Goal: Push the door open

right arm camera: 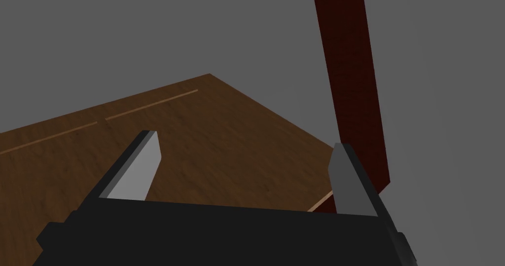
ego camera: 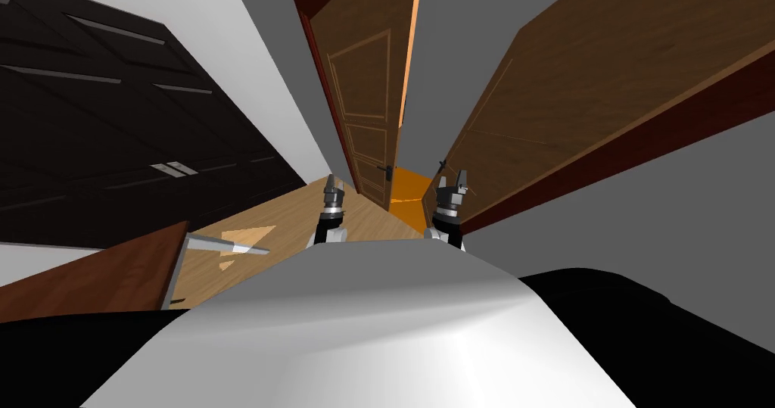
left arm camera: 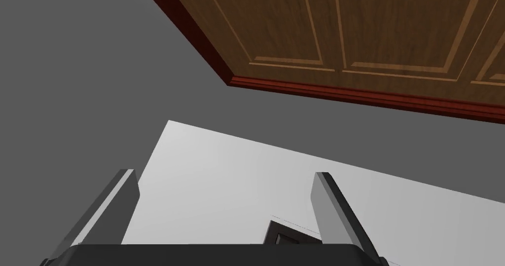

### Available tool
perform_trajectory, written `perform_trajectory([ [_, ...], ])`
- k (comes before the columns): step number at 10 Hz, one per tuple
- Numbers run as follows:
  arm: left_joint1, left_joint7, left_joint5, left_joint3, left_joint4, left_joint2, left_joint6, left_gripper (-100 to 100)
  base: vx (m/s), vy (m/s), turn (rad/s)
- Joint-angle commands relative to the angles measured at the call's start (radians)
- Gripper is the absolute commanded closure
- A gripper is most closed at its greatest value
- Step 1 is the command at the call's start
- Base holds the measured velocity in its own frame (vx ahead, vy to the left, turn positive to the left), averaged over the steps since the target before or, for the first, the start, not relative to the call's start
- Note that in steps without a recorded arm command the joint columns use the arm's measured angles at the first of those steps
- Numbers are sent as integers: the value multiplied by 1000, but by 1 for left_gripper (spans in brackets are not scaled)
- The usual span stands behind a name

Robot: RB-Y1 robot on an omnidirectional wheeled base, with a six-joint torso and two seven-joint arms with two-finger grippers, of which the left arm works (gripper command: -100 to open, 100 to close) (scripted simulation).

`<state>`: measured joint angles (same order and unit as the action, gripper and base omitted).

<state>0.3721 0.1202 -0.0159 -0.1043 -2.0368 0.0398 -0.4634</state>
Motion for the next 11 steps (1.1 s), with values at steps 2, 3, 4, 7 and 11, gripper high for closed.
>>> perform_trajectory([
  [2,-29,-14,0,-21,51,9,16,-100,82,37,-78],
  [3,-42,-19,-1,-29,74,12,22,-100,95,49,-94],
  [4,-42,-19,-1,-29,74,12,22,-100,67,48,-31],
  [7,-81,-36,-2,-53,145,21,40,-100,75,53,-81],
  [11,-150,-65,-3,-95,268,33,70,-100,117,85,-125],
])
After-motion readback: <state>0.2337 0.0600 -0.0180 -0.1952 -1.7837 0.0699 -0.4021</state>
